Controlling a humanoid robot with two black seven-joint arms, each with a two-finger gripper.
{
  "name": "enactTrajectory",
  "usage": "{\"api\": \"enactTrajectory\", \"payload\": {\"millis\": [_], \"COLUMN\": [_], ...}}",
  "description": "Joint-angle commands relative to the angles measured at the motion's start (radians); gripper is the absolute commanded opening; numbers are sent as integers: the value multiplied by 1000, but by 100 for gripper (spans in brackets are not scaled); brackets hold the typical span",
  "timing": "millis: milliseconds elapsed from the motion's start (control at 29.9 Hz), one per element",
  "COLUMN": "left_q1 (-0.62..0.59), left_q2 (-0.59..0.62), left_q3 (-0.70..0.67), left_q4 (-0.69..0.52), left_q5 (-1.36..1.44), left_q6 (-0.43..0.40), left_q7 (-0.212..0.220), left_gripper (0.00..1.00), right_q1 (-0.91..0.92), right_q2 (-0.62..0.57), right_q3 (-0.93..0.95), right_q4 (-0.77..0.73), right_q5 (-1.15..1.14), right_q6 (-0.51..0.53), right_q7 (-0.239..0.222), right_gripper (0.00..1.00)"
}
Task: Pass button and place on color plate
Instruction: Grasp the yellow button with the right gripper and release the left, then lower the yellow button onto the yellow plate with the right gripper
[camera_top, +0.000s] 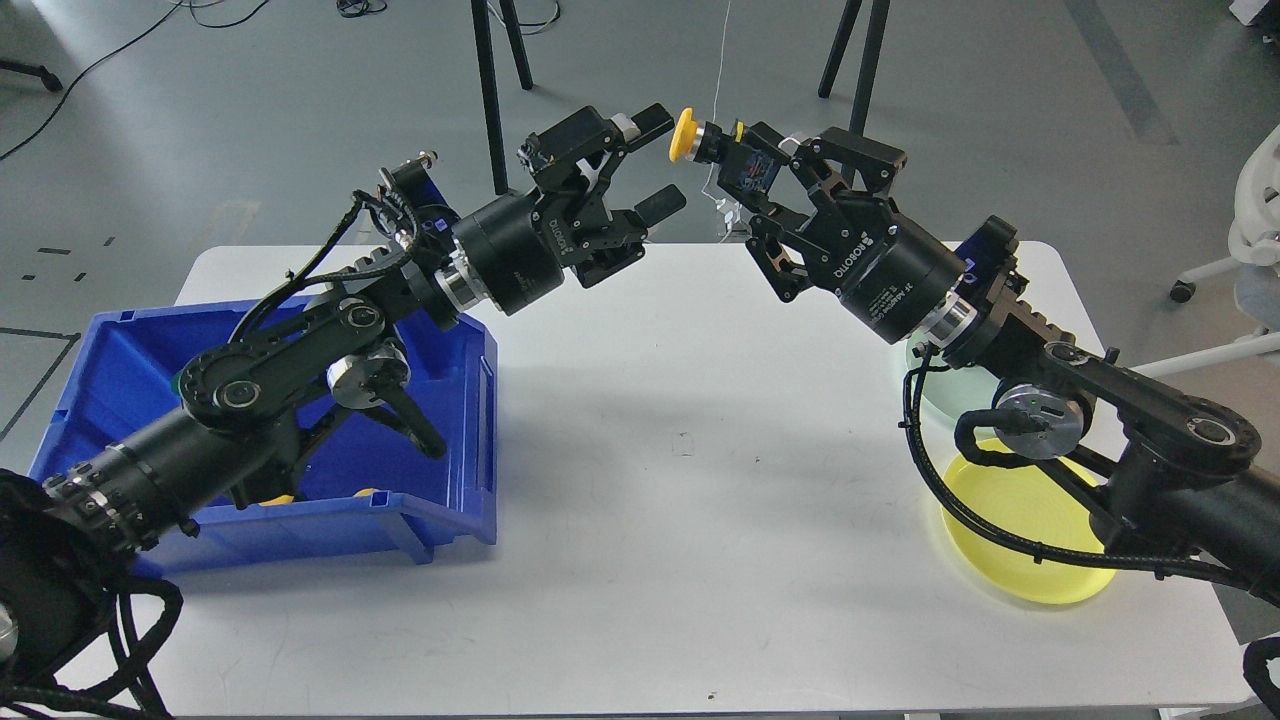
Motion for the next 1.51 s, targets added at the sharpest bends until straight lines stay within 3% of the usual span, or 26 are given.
{"api": "enactTrajectory", "payload": {"millis": [0,301,602,1070,1472], "left_q1": [-1,1,-1,-1,-1], "left_q2": [-1,-1,-1,-3,-1], "left_q3": [0,0,0,0,1], "left_q4": [0,2,2,2,2], "left_q5": [-1,-4,-4,-4,-4], "left_q6": [0,0,0,0,0], "left_q7": [0,0,0,0,0], "left_gripper": [94,94,94,94,94], "right_q1": [-50,-295,-534,-616,-619], "right_q2": [-132,-433,-442,-353,-330], "right_q3": [11,8,10,4,7], "right_q4": [15,42,-47,-234,-228], "right_q5": [2,-38,-115,-107,-104], "right_q6": [2,-12,-82,-107,-105], "right_q7": [-1,-1,-1,-1,-1], "right_gripper": [0,1,2,3,43]}}
